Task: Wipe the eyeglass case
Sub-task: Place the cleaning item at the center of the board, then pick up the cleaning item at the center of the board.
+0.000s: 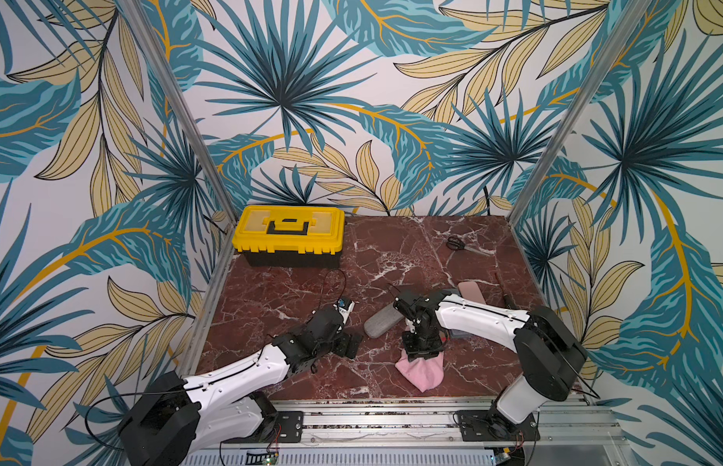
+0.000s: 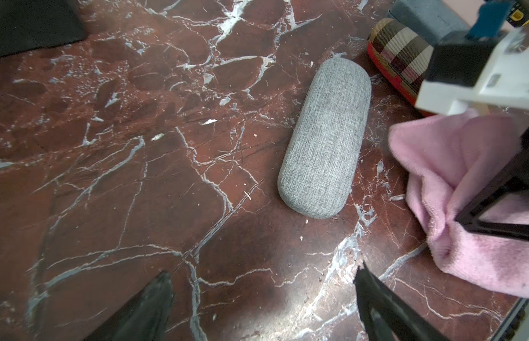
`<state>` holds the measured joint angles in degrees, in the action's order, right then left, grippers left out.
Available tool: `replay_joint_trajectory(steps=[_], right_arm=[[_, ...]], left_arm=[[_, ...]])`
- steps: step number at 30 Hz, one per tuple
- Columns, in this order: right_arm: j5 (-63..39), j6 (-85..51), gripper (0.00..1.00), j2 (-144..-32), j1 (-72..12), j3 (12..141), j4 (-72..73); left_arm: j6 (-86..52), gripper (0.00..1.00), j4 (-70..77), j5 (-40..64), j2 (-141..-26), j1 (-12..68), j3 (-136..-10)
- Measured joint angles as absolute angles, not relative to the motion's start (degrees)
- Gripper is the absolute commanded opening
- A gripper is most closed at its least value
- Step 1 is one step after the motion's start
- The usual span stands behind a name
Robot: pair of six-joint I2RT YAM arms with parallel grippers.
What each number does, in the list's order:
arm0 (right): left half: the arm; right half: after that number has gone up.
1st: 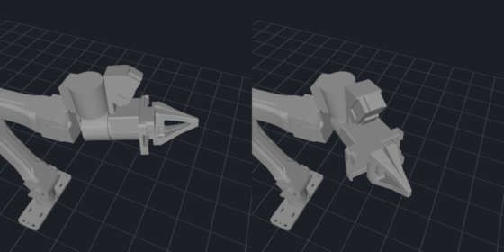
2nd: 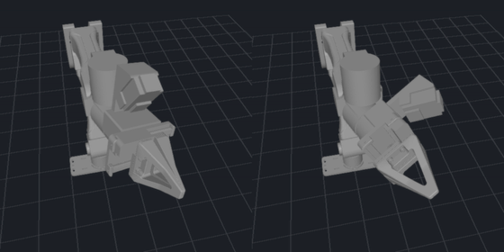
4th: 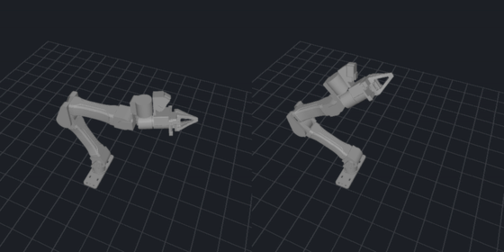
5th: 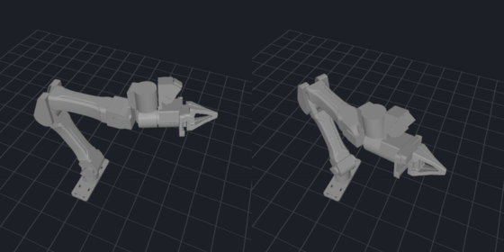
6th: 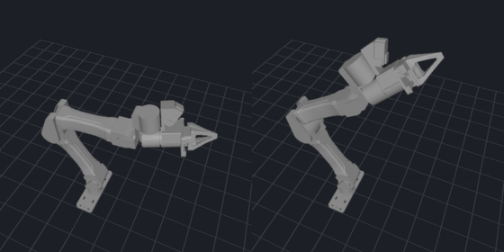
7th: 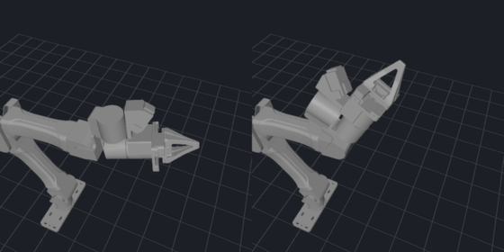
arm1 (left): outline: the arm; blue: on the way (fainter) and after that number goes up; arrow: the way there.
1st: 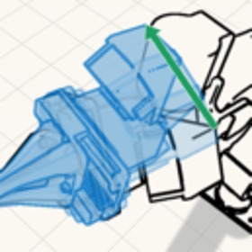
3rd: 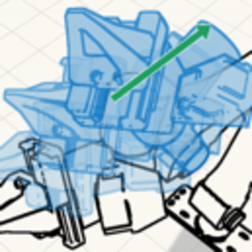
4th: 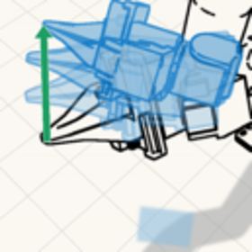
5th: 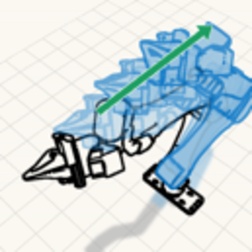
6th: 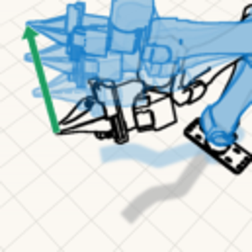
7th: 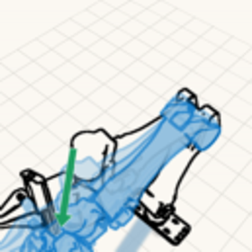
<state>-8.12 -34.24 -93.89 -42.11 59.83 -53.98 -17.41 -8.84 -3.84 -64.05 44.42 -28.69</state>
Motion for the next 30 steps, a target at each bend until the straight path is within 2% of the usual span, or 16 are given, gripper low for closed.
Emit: replay_joint_trajectory(steps=[3,7,9,16,21,23,25,27,30], right_arm=[[-7.73,-33.80,0.48,-91.07,-42.11,62.06,-56.75],[-6.48,-34.26,0.65,-88.90,-42.11,62.85,-60.49],[-4.99,-34.54,0.69,-88.82,-42.11,62.63,-62.30],[-3.64,-35.83,0.79,-89.27,-42.11,55.88,-61.67],[-4.49,-36.40,0.79,-93.30,-41.98,51.70,-57.39],[-5.37,-36.36,0.74,-94.80,-41.67,51.90,-56.82],[-6.46,-36.21,0.56,-95.09,-41.45,51.90,-56.29],[-8.93,-35.94,0.26,-95.64,-41.30,51.90,-54.63],[-12.29,-35.62,0.07,-95.20,-41.41,51.64,-52.16]], left_arm=[[-17.41,0.98,-8.78,-3.81,-64.10,44.42,-28.69],[-17.41,0.98,-8.69,-3.84,-64.25,44.42,-28.69],[-17.41,0.98,-8.69,-3.84,-64.27,44.42,-28.69],[-17.37,0.98,-8.43,-3.81,-64.27,44.40,-28.69],[-17.34,0.98,-8.40,-3.84,-64.20,44.42,-28.69],[-17.34,0.98,-8.40,-3.81,-64.20,44.42,-28.69],[-17.34,0.98,-8.40,-3.84,-64.20,44.42,-28.69],[-17.28,0.98,-8.45,-3.86,-64.20,44.47,-28.69],[-16.43,1.00,-8.45,-4.23,-64.29,45.12,-28.75]])
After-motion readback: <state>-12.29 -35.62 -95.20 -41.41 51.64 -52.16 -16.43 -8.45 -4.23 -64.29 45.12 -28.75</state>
